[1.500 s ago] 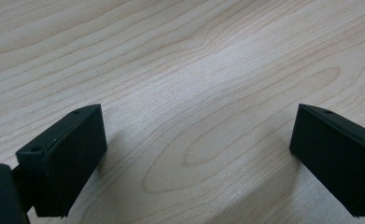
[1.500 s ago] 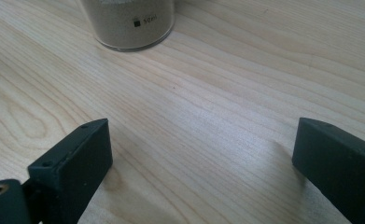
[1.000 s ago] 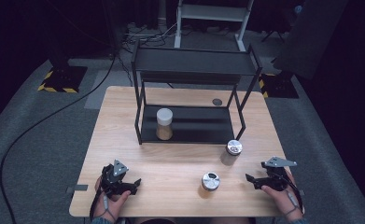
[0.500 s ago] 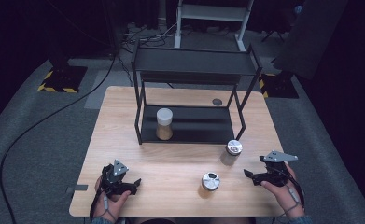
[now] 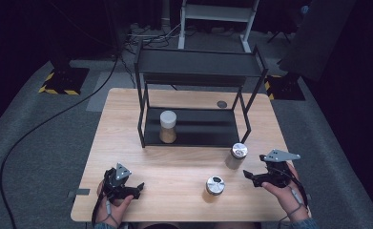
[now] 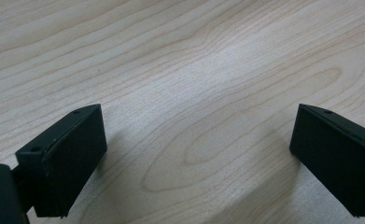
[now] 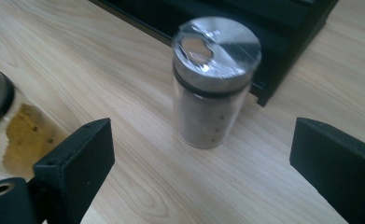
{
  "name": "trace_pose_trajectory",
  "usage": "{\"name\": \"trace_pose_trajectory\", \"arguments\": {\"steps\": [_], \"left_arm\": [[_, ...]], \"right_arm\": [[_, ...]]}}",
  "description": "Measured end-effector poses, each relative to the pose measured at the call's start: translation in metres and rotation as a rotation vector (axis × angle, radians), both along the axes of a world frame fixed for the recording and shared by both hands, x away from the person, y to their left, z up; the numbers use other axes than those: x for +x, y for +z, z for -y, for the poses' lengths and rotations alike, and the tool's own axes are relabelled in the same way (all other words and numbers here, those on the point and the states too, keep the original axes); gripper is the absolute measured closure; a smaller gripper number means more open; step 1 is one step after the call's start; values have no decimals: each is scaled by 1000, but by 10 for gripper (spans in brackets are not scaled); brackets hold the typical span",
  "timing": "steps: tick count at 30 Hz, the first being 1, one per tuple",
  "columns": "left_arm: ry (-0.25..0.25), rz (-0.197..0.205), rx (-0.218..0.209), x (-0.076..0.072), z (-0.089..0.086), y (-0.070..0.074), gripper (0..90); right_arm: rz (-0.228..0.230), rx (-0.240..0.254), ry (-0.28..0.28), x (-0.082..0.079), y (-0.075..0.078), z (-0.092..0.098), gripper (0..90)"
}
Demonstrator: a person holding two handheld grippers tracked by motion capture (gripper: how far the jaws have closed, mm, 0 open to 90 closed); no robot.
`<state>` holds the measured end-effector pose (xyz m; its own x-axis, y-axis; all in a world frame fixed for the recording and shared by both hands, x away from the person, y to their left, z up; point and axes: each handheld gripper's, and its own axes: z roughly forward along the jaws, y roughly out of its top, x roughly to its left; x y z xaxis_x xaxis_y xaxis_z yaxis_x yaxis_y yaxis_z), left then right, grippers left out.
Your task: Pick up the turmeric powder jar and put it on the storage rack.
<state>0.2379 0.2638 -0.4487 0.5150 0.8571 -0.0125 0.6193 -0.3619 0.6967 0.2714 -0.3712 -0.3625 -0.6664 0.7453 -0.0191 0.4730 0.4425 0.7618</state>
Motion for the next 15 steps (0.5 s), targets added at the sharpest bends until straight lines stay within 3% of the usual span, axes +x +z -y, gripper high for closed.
{"name": "trace_pose_trajectory", "arguments": {"steps": [15], "left_arm": [[0, 0, 0, 0, 0, 0, 36]], "right_arm": [[28, 20, 50, -1, 19, -27, 71]]}}
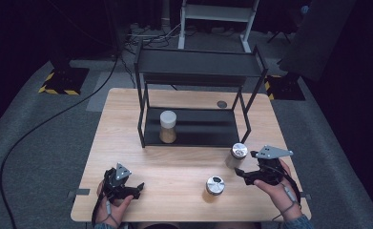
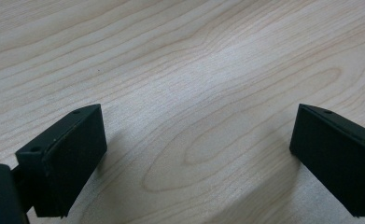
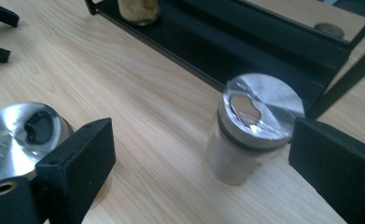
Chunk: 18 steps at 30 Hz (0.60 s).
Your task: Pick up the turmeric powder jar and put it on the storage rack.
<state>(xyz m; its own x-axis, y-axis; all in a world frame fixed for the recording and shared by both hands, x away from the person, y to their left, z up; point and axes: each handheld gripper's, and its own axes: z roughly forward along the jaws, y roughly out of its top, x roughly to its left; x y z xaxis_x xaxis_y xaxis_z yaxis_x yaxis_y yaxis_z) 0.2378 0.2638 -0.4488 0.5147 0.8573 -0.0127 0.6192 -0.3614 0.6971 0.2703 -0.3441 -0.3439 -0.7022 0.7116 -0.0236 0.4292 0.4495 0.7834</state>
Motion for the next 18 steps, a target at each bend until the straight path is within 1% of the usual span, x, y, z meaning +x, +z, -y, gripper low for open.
{"name": "trace_pose_trajectory", "arguments": {"steps": [5, 18], "left_arm": [[0, 0, 0, 0, 0, 0, 36], [0, 0, 0, 0, 0, 0, 36]], "right_arm": [[9, 15, 15, -1, 3, -10, 71], [1, 17, 76, -1, 7, -35, 71]]}}
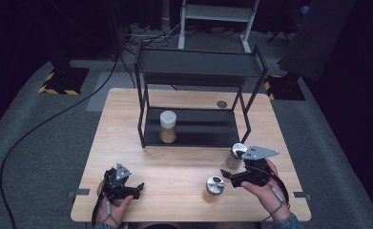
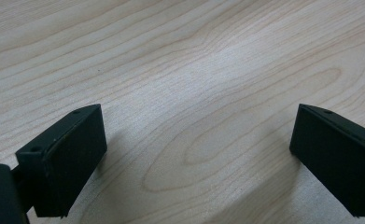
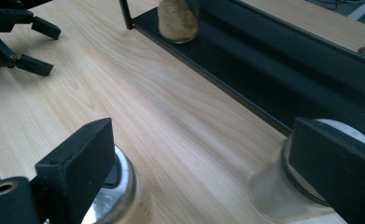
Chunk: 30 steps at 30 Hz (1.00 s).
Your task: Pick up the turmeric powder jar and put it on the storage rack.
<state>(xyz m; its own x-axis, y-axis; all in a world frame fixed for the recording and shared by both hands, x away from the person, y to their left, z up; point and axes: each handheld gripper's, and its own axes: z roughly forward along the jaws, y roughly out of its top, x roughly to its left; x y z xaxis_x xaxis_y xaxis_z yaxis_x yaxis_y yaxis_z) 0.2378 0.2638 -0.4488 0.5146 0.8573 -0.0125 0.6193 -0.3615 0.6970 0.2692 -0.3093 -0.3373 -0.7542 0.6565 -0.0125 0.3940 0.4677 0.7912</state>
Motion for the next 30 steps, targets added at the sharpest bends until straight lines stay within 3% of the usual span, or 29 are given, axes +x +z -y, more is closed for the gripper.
{"name": "trace_pose_trajectory", "arguments": {"steps": [18, 30], "left_arm": [[0, 0, 0, 0, 0, 0, 36], [0, 0, 1, 0, 0, 0, 36]], "right_arm": [[-20, -2, 81, -6, -3, -27, 75], [-42, -16, 100, -11, -11, -35, 82]]}}
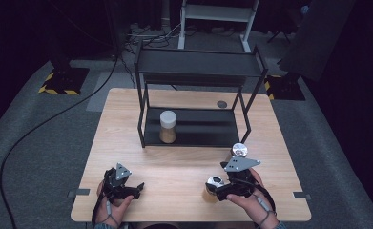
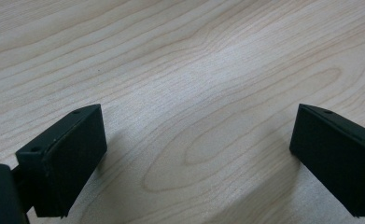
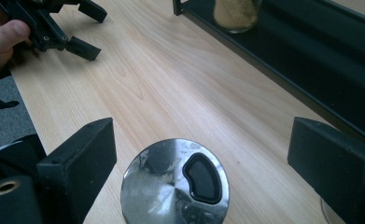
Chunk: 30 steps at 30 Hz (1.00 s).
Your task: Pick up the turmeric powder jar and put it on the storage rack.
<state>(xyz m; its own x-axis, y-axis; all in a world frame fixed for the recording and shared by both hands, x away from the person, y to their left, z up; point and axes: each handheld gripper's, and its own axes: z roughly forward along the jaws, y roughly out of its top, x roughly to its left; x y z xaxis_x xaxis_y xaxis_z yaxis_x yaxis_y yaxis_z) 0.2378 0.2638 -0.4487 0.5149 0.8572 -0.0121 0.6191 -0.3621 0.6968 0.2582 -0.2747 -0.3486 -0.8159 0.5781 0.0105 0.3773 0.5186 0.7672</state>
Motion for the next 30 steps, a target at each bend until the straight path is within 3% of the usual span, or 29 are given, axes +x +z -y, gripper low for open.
{"name": "trace_pose_trajectory", "arguments": {"steps": [16, 30], "left_arm": [[0, 0, 1, 0, 0, 0, 36], [0, 0, 0, 0, 0, 0, 36]], "right_arm": [[-28, -35, 19, -2, -18, -7, 126], [-42, -81, 37, 1, -32, -11, 224]]}}
